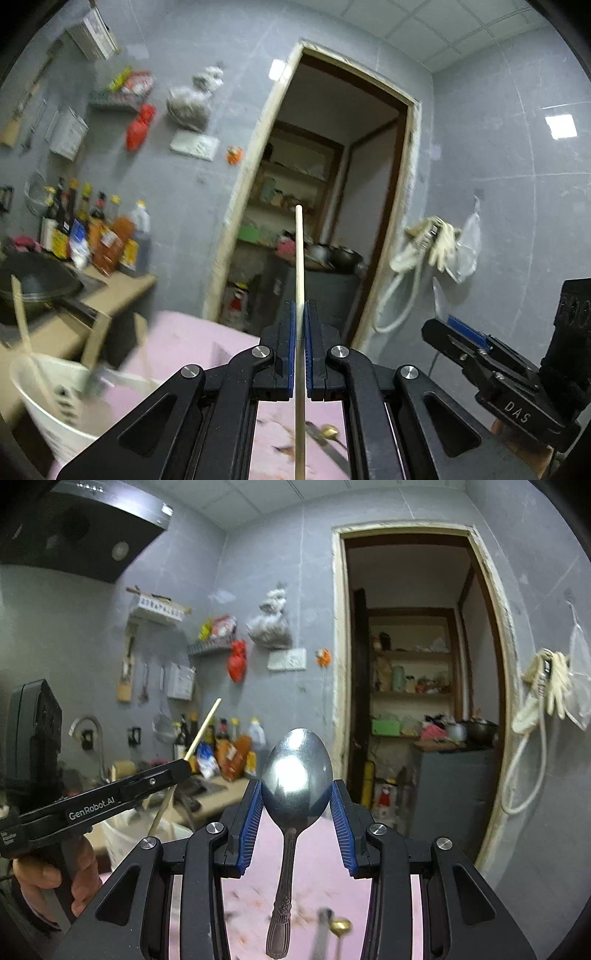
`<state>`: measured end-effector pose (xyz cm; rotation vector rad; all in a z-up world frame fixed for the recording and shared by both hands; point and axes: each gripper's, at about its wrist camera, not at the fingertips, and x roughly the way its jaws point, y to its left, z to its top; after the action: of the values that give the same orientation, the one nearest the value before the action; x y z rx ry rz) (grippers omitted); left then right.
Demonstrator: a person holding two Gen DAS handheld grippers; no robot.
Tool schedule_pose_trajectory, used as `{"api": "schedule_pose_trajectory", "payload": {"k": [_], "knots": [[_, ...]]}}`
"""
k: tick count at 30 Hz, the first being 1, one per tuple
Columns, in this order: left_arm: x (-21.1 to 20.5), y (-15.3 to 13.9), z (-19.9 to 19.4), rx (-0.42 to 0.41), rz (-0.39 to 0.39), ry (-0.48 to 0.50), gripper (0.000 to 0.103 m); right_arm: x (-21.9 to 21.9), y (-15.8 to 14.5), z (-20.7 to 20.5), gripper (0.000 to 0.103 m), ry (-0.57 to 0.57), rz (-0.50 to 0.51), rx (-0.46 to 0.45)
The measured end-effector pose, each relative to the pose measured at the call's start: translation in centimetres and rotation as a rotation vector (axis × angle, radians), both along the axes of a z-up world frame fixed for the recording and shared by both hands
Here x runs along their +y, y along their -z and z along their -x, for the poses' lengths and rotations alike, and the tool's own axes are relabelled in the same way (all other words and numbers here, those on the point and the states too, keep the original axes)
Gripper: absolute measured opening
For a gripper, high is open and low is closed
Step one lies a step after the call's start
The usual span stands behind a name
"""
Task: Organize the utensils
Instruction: 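Lift the chopstick and metal spoon and carry them to the white holder, then lower the chopstick and spoon into the holder and open both tools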
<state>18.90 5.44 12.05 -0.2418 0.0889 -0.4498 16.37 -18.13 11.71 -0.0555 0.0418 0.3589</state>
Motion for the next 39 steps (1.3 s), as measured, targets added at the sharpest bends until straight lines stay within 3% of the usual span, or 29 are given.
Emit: {"api": "schedule_pose_trajectory", "payload": {"k": [5, 9, 13, 20, 28, 39], "knots": [[4.0, -2.0, 0.5, -0.052, -0.024, -0.144, 0.002, 3.0, -1.3, -0.9, 0.035, -0.051, -0.032, -0.050], [7.6, -2.4, 0.5, -0.065, -0.001, -0.236, 0.003, 5.9, -2.0, -2.0, 0.035, -0.099, -0.059, -0.075], [11.3, -2.3, -0.4, -0.052, 0.057, -0.304, 0.003, 8.2, -2.2, -3.2, 0.035, -0.138, -0.117, -0.094], [16.0, -0.3, -3.1, -0.010, 0.191, -0.336, 0.002, 10.8, -1.3, -5.0, 0.035, -0.148, -0.164, -0.120], [16.1, 2.0, -3.9, -0.022, 0.210, -0.385, 0.002, 11.9, 1.3, -6.9, 0.035, -0.147, -0.153, -0.078], [14.5, 4.6, -3.5, -0.061, 0.151, -0.434, 0.002, 12.9, 3.2, -7.1, 0.035, -0.160, -0.074, -0.047]]}}
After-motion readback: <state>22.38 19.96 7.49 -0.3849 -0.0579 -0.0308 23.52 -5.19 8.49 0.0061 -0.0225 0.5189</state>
